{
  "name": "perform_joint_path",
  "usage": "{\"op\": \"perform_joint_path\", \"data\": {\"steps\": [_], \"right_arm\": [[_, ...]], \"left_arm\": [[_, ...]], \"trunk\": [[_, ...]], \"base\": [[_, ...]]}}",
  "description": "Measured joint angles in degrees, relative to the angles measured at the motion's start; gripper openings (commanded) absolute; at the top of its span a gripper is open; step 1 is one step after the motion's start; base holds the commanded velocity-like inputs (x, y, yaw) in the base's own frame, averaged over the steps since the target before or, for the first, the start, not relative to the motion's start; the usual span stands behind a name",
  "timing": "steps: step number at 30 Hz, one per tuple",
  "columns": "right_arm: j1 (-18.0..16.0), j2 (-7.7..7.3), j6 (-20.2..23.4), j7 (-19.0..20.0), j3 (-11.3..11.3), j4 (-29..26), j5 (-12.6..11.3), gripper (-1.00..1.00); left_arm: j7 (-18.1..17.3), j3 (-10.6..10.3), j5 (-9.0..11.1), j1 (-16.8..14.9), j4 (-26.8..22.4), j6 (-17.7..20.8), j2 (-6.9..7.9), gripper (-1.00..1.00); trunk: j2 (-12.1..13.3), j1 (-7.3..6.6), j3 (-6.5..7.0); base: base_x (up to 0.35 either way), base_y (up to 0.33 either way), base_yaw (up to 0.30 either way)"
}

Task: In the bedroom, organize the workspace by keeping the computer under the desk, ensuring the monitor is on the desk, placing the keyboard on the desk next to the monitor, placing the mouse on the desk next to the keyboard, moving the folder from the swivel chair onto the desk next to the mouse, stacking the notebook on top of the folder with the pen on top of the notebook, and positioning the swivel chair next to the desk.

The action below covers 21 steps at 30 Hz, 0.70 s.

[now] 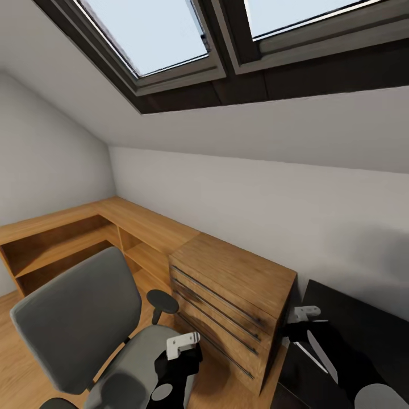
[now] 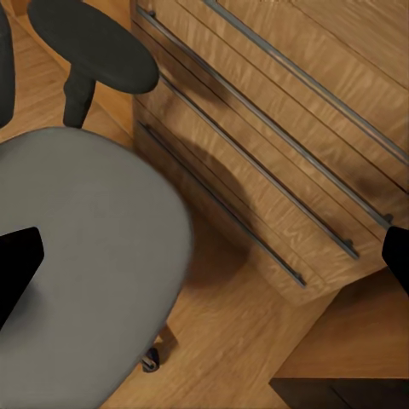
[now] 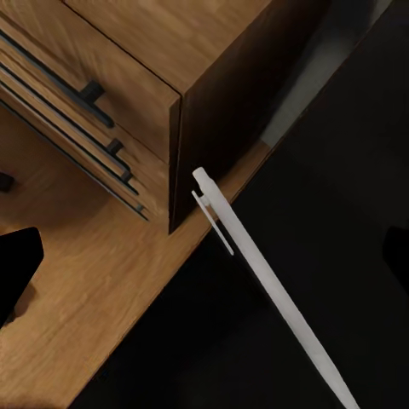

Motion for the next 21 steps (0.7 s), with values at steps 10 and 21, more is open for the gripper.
{"op": "perform_joint_path", "data": {"steps": [10, 21], "right_arm": [[0.0, 0.0, 0.4, -0.1, -0.9, 0.2, 0.0, 1.0], [0.0, -0.06, 1.9, -0.3, -5.2, 0.4, 0.0, 1.0]], "left_arm": [[0.0, 0.0, 0.0, 0.0, 0.0, -0.1, 0.0, 1.0], [0.0, 0.0, 0.0, 0.0, 0.0, -0.1, -0.06, 1.0]], "trunk": [[0.0, 0.0, 0.0], [-2.4, 1.31, -1.07]], "base": [[0.0, 0.0, 0.0], [0.0, 0.0, 0.0]]}}
